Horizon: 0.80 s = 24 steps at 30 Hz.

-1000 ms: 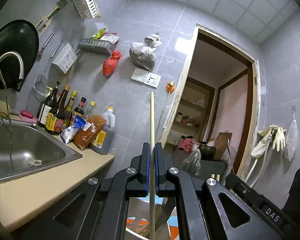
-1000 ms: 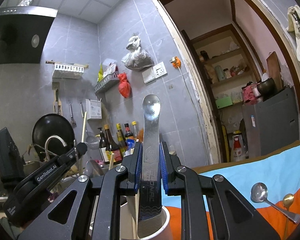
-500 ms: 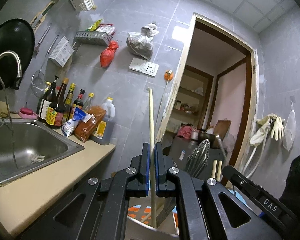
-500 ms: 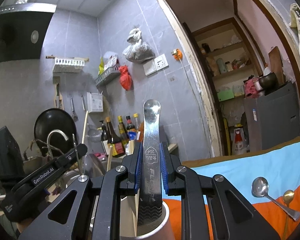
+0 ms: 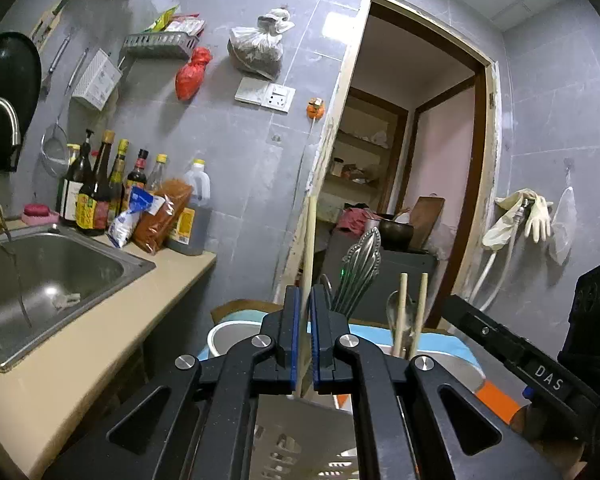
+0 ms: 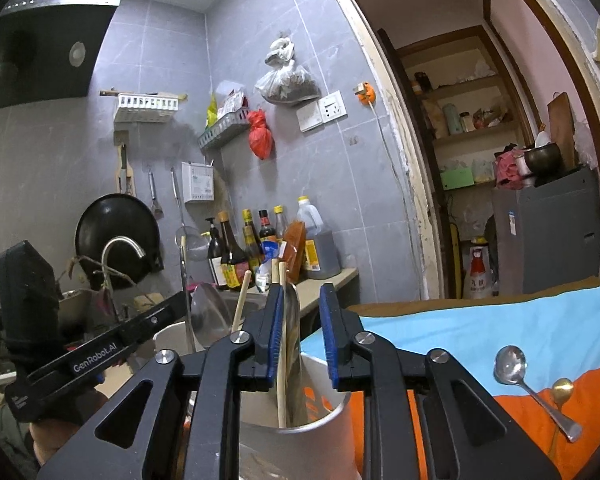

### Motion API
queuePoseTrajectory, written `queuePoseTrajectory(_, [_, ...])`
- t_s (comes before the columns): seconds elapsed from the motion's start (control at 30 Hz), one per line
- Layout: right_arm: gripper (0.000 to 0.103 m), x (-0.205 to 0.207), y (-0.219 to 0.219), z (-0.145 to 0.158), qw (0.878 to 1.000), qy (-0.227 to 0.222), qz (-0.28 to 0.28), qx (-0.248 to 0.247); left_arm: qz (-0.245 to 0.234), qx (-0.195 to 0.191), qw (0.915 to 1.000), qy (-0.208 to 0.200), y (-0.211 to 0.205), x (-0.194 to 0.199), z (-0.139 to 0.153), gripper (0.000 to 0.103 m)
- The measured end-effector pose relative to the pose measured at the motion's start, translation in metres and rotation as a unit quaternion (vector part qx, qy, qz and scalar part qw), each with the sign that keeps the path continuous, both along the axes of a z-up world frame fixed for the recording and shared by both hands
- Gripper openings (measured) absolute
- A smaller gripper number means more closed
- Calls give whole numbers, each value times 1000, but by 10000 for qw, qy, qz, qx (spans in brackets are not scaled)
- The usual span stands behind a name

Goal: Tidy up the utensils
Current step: 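Open the right tool to drop the knife while the left tool releases the chopstick into the basket, then move both tools back down over the two spoons on the cloth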

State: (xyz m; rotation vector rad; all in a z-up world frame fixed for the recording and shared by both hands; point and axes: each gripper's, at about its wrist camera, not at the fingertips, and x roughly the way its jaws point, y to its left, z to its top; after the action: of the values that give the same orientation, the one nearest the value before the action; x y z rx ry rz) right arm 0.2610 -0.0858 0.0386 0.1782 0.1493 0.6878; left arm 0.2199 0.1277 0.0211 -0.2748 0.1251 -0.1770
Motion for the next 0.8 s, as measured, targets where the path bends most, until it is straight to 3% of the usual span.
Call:
queuePoseTrajectory(0.2, [38,-14,-21,9,9999,4,-131,-15,-104,69,9997,189,-7,-10,10,11])
queuePoseTrajectory(0.27, [47,-20,-31,13,9998,-35,-205,-27,-140,116,9996,222,-11,-14,14,29])
queuePoseTrajectory(0.43, [67,-34,-53,23,9994,-90,-337,-87,-104,195,9991,358,-21,-20,21,40])
queuePoseTrajectory(0.5, [75,-41,-63,28,9991,-160,-381,-95,-95,199,9991,371,-26,-24,25,50])
queuePoseTrajectory(0.57, [82,-47,-74,33,9987,-245,-434,-135,-78,181,9994,302,-30,-29,29,70])
queuePoseTrajectory(0.7, [103,-58,-94,41,9978,-368,-537,-151,-102,214,9996,180,-43,-38,39,87])
queuePoseTrajectory(0.8, [103,-64,-109,45,9968,-455,-630,-172,-136,312,9994,102,-57,-44,46,95])
